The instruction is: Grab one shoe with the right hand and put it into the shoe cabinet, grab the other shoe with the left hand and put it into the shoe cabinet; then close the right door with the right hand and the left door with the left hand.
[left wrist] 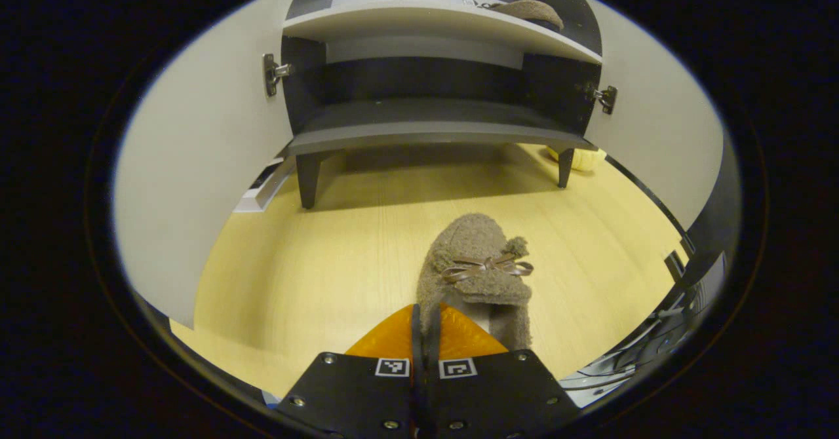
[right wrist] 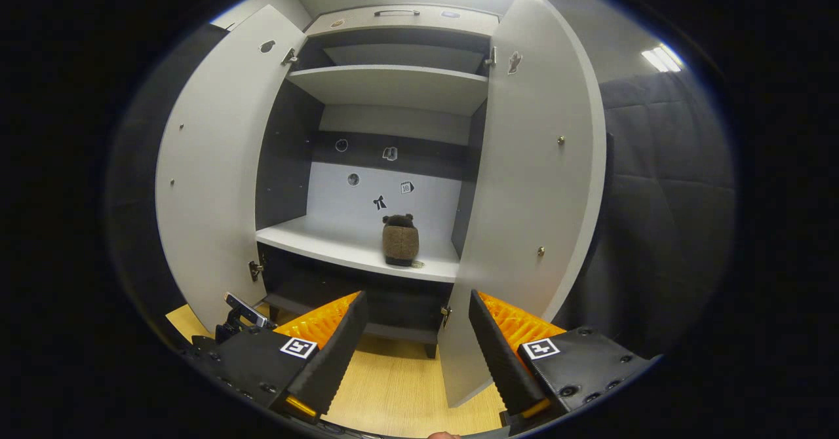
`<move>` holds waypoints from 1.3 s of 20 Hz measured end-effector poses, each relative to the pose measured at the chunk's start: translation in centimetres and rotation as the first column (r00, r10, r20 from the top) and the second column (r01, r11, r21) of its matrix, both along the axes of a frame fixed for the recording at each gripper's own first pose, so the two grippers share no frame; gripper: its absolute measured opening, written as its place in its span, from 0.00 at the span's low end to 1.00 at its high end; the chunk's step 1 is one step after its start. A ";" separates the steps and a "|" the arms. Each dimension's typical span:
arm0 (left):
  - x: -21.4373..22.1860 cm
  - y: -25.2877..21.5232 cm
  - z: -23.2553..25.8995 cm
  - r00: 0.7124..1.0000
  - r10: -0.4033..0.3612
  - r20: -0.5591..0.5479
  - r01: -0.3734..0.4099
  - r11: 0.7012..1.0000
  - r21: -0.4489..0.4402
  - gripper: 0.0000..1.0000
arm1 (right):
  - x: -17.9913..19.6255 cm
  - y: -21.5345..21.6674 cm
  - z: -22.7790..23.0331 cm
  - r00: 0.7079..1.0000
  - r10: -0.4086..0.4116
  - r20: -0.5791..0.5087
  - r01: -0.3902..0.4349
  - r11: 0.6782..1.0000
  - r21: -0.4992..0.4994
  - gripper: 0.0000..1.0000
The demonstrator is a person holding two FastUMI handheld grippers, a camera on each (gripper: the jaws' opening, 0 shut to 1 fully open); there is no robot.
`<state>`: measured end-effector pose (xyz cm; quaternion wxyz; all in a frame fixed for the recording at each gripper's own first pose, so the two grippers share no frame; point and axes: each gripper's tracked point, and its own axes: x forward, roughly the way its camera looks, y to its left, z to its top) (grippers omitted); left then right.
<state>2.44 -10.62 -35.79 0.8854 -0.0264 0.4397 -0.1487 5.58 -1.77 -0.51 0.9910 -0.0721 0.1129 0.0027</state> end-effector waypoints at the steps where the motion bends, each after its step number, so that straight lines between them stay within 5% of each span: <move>1: 0.2 0.0 0.7 1.000 0.010 0.006 -0.010 1.000 -0.003 0.01 | -0.1 -0.1 0.0 1.000 0.003 0.001 -0.003 1.000 0.006 0.98; 10: 4.6 0.7 13.0 0.974 0.112 0.197 -0.092 0.990 -0.106 0.01 | -1.3 -0.8 0.2 1.000 0.015 0.008 -0.015 0.999 0.041 0.98; 26: 20.0 0.7 29.8 0.850 0.303 0.432 -0.204 0.944 -0.260 0.01 | -3.9 -4.9 -0.9 0.999 -0.049 0.001 0.049 0.996 0.072 0.98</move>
